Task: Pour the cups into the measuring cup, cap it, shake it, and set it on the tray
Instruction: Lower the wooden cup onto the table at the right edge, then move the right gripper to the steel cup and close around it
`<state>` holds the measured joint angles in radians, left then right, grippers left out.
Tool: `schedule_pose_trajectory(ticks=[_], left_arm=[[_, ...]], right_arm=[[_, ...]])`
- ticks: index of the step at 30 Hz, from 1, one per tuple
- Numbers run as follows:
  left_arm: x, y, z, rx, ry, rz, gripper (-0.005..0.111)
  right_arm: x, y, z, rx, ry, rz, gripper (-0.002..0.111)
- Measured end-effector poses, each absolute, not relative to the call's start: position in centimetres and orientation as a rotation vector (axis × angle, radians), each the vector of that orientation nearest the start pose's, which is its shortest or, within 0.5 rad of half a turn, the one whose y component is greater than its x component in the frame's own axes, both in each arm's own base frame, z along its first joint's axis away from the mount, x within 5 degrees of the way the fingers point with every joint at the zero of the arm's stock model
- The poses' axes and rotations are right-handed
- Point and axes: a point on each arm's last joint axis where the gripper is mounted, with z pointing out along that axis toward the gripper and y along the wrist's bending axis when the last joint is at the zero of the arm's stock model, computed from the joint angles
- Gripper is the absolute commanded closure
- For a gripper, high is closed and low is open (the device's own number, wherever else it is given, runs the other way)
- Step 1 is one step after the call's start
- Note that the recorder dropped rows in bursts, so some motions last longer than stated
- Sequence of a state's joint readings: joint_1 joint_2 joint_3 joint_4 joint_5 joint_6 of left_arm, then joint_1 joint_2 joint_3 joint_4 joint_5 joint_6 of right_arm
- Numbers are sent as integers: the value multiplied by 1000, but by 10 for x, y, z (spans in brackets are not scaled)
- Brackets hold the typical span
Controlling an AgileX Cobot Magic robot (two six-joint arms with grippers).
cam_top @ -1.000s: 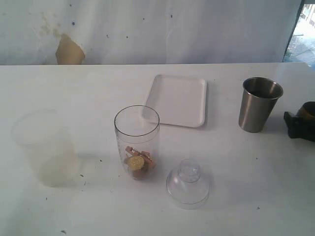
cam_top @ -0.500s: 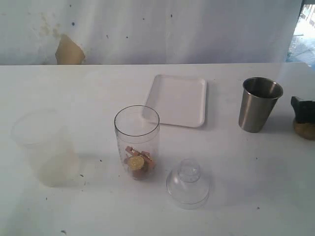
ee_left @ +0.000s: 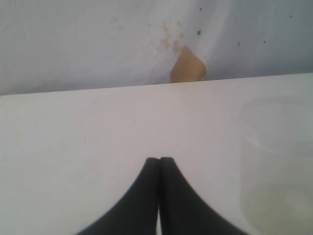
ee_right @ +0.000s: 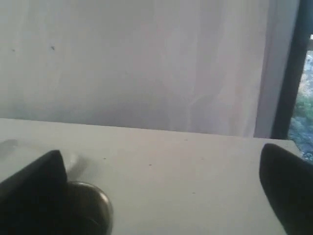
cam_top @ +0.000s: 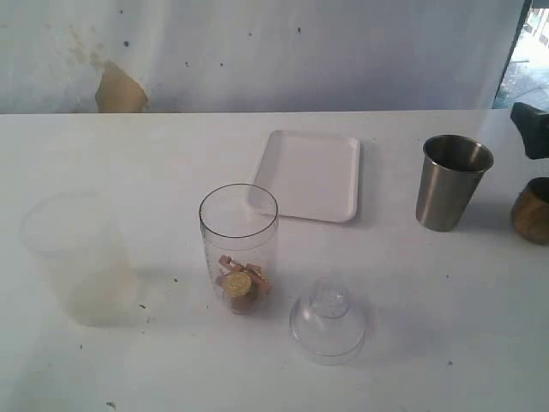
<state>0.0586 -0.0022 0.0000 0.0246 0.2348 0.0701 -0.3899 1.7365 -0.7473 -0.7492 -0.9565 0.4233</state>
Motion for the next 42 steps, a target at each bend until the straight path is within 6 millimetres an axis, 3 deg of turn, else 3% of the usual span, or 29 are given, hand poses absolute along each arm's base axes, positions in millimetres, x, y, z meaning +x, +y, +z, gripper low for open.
schedule_pose_trajectory(ticks=[4,10,13,21,27,42], left_arm=[[55,4,192,26,1717,118,107],[55,4,192,26,1717,118,107],[55,4,192,26,1717,118,107],[55,4,192,26,1717,118,107],[55,4,192,26,1717,118,107],[55,4,192,26,1717,118,107]], right_arm=[[319,-66,215,-261,1668,271,3],[314,-20,200,-511,1828,450,3],[313,-11,196,-560,1855,468,3],[313,-18,196,-535,1949,334,3],[310,-17,193,-481,1981,373,3],[286,-13,164,-426,1823,304,3]])
